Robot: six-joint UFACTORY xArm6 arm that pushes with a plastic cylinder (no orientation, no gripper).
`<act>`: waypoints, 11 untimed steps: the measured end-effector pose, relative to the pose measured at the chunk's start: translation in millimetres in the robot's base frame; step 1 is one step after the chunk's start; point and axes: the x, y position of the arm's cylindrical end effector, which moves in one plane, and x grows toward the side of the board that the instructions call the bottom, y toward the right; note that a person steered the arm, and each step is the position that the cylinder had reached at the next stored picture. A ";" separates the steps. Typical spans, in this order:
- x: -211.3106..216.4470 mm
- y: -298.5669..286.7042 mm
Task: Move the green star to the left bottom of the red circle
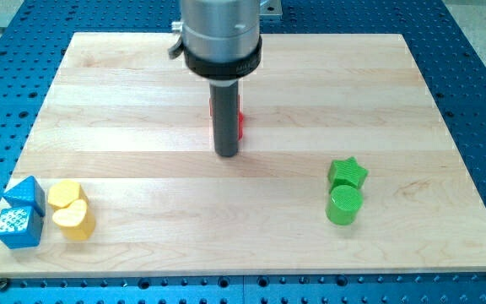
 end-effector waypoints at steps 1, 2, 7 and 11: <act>2.5 29.5; -13.9 148.8; 86.2 206.8; 63.2 129.0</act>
